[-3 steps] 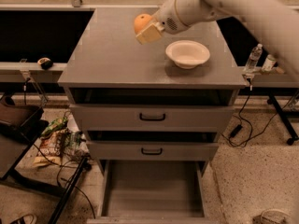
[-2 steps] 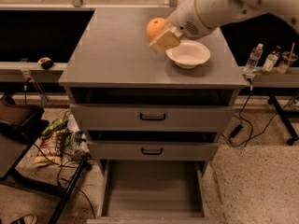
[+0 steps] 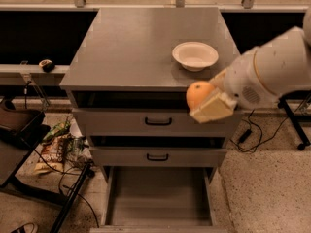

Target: Place orange into bottom drawer

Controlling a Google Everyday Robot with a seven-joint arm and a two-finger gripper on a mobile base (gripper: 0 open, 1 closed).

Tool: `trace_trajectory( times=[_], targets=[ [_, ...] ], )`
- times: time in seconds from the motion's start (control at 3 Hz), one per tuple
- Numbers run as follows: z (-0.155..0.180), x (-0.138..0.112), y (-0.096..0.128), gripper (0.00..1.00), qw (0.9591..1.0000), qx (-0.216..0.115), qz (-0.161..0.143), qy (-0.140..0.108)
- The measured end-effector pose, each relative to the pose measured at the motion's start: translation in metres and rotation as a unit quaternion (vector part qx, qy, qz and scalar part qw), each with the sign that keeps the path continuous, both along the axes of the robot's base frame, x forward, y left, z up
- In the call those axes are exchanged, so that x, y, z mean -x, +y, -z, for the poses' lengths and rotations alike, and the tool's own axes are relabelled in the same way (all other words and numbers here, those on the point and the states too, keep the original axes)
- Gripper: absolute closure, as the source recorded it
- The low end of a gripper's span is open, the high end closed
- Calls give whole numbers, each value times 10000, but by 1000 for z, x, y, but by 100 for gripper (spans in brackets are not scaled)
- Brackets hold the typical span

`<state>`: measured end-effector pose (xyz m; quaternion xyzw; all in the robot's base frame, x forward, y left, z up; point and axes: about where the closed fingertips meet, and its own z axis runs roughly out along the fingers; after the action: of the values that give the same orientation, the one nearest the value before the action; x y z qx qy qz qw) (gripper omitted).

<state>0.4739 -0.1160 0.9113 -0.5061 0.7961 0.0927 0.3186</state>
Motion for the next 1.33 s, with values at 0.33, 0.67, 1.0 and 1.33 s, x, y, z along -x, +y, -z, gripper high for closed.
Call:
trace_trajectory(
  times=[0.33, 0.67, 1.0, 1.33],
  targets=[
    [55, 44, -34, 100, 9968, -336, 638, 336],
    [124, 73, -60, 100, 9891, -655, 1247, 432],
    [177, 64, -82, 100, 9814, -772, 1713, 386],
    [180, 52, -88, 100, 9791, -779, 1867, 189]
  ],
)
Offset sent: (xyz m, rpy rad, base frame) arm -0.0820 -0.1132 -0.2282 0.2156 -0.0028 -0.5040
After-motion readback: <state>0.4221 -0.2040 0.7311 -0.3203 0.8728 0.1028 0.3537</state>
